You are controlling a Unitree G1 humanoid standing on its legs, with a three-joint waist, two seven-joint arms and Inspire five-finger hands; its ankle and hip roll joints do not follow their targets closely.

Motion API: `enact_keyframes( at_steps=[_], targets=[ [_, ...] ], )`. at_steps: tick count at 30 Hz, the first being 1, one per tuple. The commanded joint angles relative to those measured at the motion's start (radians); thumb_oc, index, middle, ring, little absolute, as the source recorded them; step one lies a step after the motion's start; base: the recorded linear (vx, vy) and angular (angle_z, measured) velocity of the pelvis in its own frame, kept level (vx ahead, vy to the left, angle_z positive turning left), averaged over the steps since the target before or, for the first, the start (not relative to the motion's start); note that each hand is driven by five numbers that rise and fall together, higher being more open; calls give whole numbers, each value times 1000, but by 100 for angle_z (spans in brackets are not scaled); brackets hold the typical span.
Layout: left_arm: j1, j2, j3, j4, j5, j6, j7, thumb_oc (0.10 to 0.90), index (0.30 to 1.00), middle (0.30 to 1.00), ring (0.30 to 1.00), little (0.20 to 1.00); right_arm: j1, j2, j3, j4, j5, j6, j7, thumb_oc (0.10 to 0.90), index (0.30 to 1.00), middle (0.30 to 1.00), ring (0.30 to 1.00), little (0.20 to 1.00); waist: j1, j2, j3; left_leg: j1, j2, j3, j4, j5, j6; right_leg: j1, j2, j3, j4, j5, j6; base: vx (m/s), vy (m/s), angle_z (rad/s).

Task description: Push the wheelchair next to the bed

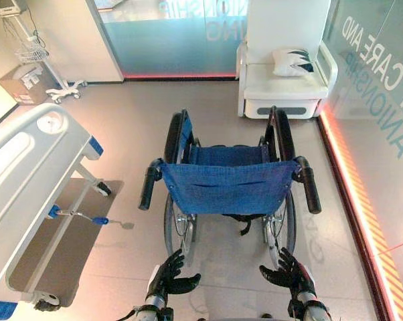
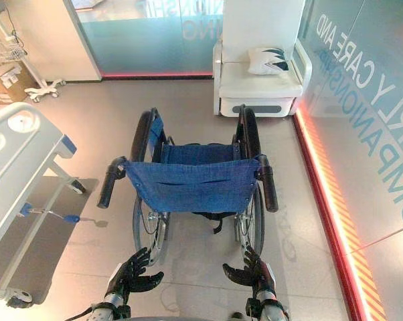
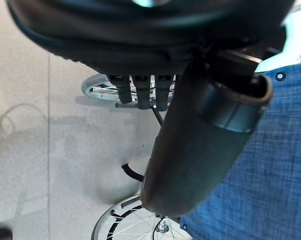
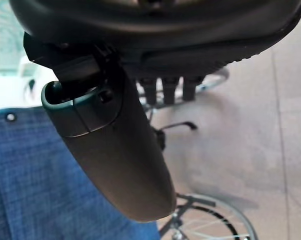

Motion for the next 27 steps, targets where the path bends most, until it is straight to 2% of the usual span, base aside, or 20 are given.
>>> enact_keyframes(
  at_steps=[1,3,14,20,23,27],
  targets=[
    [-57,-16,16,-73,-7,-117,-10,800,900,900,900,900,-63,-19,44,-48,-16,-89,41,800,900,900,900,900,6,-25,1,-29,-73,-14,10,-3,25,-30,36,-9,89,-24,-54,0,0,0],
    [-59,-9,18,-84,-28,-98,-39,800,900,900,900,900,-64,-26,45,-54,31,-99,93,800,900,900,900,900,8,-28,2,-28,-72,-12,9,-2,24,-30,35,-12,89,-23,-52,0,0,0],
    [-62,6,21,-63,20,-47,4,800,900,900,900,900,-75,-40,33,-47,-40,-42,-6,800,900,900,900,900,11,-34,1,-21,-69,-7,8,-6,25,-24,37,-12,89,-24,-50,9,-4,0],
    [-68,1,16,-54,2,-5,5,800,900,900,900,900,-88,-36,37,-44,-34,24,-32,800,900,900,900,900,14,-37,0,-15,-70,-6,4,-7,26,-18,39,-11,84,-23,-50,0,0,0],
    [-76,-8,31,-41,-70,26,27,800,900,900,900,900,-96,-31,26,-36,42,66,-12,800,900,900,900,900,16,-39,-3,-13,-70,-6,4,-4,26,-14,40,-10,80,-19,-50,0,0,0],
    [-89,7,112,-70,-160,47,71,800,900,900,900,900,-112,-57,-33,-90,92,80,-72,800,900,900,900,900,18,-49,-6,-9,-67,-4,2,-4,25,-11,39,-9,76,-14,-48,13,-24,0]
  ],
)
